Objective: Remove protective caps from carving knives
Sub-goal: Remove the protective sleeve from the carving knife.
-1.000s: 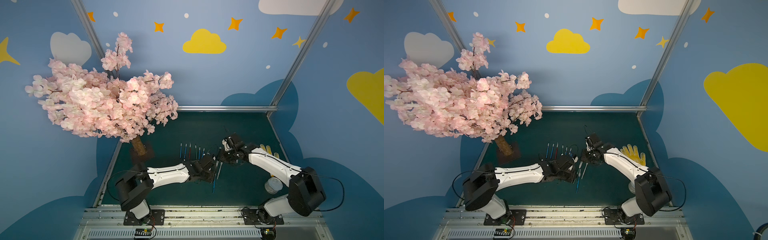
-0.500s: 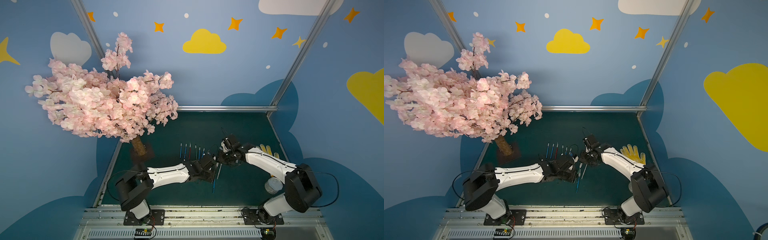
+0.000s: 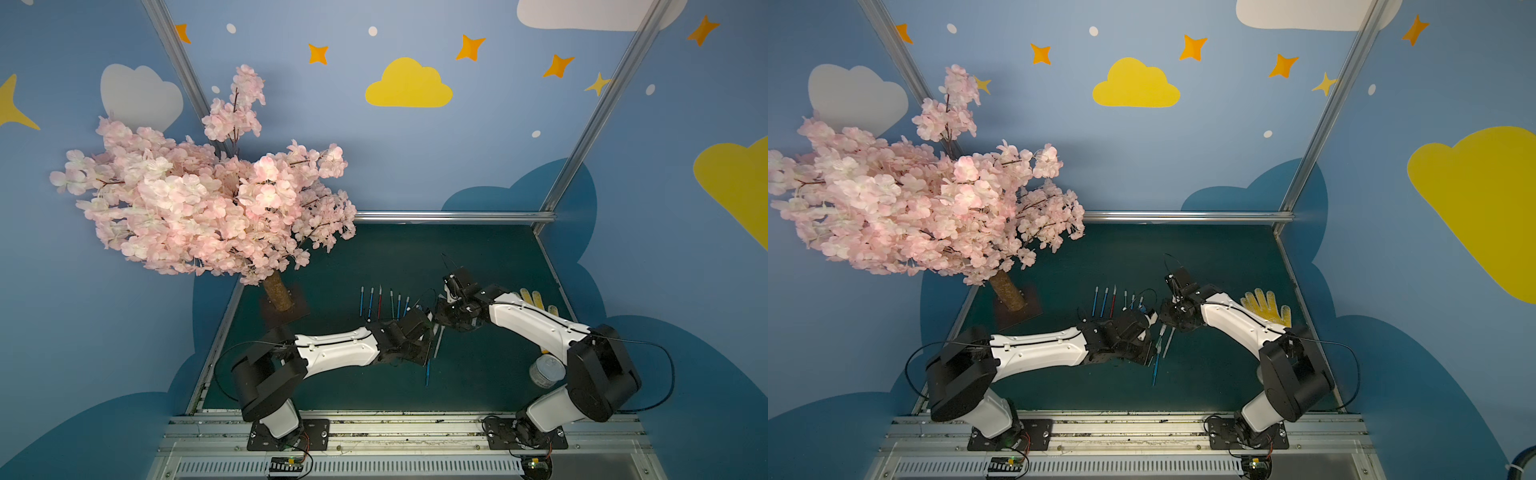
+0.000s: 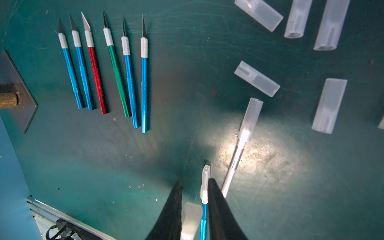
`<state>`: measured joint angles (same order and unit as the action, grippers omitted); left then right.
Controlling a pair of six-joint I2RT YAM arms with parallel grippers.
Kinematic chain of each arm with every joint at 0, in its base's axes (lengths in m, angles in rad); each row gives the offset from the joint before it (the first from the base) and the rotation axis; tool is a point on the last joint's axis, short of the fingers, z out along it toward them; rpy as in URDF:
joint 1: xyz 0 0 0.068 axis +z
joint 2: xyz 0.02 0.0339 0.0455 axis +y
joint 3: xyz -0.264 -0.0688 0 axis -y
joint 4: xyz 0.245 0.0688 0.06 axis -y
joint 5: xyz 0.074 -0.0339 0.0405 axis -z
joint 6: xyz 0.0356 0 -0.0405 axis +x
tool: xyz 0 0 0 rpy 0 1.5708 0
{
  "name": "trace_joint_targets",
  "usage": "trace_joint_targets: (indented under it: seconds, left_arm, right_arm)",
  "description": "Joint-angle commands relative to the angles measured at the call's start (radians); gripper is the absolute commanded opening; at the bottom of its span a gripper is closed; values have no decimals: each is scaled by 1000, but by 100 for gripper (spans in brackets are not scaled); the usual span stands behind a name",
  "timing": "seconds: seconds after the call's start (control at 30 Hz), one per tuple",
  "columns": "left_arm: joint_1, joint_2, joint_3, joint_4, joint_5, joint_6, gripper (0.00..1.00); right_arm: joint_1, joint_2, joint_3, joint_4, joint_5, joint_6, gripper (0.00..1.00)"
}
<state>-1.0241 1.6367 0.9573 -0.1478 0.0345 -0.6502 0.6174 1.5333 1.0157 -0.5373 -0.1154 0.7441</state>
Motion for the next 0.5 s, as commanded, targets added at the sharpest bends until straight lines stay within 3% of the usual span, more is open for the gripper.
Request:
trace_joint_targets:
  seconds: [0.0, 0.27, 0.47]
  left_arm:
    - [-8, 12, 20, 2, 2, 20, 8]
    - [-24, 31, 41, -26, -34, 32, 8]
    - [-29, 35, 43, -24, -54, 22, 8]
  right_arm:
    - [6, 15, 27, -18, 17, 13, 21]
    - [6, 16, 34, -17, 27, 37, 14]
    - [6, 18, 30, -7, 20, 50, 20]
